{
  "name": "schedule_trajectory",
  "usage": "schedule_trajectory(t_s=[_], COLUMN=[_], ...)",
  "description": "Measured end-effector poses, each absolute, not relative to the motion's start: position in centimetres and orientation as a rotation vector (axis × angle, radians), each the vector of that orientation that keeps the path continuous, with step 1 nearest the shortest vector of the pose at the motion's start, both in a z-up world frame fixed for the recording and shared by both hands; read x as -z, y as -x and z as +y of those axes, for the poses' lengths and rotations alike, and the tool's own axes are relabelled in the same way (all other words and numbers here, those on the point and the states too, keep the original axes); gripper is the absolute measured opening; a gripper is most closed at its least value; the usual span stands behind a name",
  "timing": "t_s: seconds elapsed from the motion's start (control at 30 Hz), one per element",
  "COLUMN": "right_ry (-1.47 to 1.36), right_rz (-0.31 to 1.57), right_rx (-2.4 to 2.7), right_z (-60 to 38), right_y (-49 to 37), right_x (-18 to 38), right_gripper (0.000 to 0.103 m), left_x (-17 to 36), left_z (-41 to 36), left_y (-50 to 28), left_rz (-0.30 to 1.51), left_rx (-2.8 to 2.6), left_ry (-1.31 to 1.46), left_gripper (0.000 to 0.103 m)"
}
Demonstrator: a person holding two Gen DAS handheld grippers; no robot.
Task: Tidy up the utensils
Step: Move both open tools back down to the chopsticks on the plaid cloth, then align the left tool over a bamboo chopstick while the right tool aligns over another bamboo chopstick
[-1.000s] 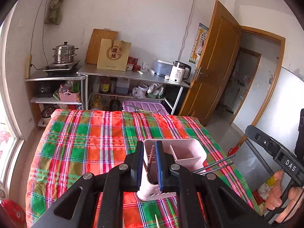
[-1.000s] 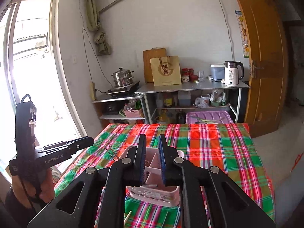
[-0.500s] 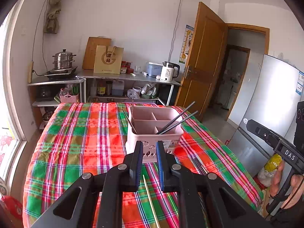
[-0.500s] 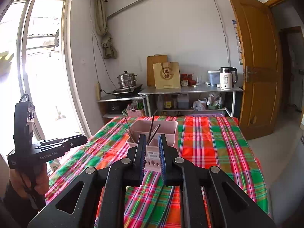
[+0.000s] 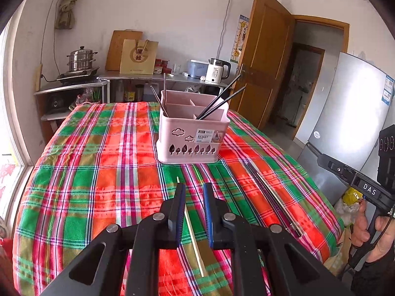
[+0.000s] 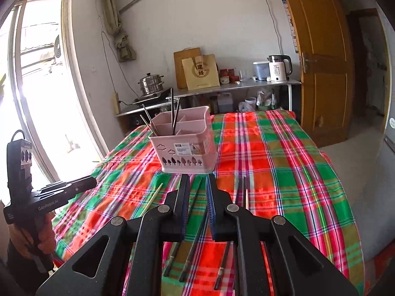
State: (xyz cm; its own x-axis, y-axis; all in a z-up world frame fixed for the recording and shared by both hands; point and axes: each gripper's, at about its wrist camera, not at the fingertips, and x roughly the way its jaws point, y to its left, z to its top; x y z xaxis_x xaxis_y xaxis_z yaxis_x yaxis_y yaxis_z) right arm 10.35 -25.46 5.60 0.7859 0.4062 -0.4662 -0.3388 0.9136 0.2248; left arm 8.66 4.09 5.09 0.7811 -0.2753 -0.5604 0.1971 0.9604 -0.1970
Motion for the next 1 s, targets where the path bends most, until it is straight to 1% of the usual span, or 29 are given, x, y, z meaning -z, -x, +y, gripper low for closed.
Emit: schedule_trajectory(t_s=[0.13,0.17,0.2,0.27,0.3,0.63,1.0], right_ry=[-0.132,-0.129,-0.125,-0.118,-0.111,-0.049,-0.018], right_rz=[0.554,0.561,0.569,0.589,0.602,0.780,0.875], right_rx=[-0.388,-0.384,-0.379,-0.368,-0.362,-0.303,-0.288], right_z=[-26.0,-26.1,-26.2,-26.4,-26.4,-27.2,-27.3], right_y=[-10.8,-10.9,-11.1,-11.6,-11.9,-15.2,-17.6], right_x=[-4.7,-4.4,-4.1,-3.4,-2.9,2.7,5.4], right_gripper=[0.014,0.014,0.014,0.014,0.014,0.014,0.014], left_x=[-3.9,-3.6,-3.4,-2.8,-2.4,0.9,3.3], left_z=[4.0,3.9,3.9,3.9,3.8,2.9,2.1], left_y=[-9.2,-9.4,-9.6,-10.1,-10.3,-12.8,-15.5], left_rz=[0.654,0.662,0.671,0.685,0.693,0.792,0.867], left_rx=[0.258,0.258,0.259,0.259,0.261,0.268,0.269], left_ry=[0.137,0.138,0.140,0.147,0.148,0.134,0.124], left_gripper=[0.014,0.017,0.022,0.027,0.028,0.028,0.028])
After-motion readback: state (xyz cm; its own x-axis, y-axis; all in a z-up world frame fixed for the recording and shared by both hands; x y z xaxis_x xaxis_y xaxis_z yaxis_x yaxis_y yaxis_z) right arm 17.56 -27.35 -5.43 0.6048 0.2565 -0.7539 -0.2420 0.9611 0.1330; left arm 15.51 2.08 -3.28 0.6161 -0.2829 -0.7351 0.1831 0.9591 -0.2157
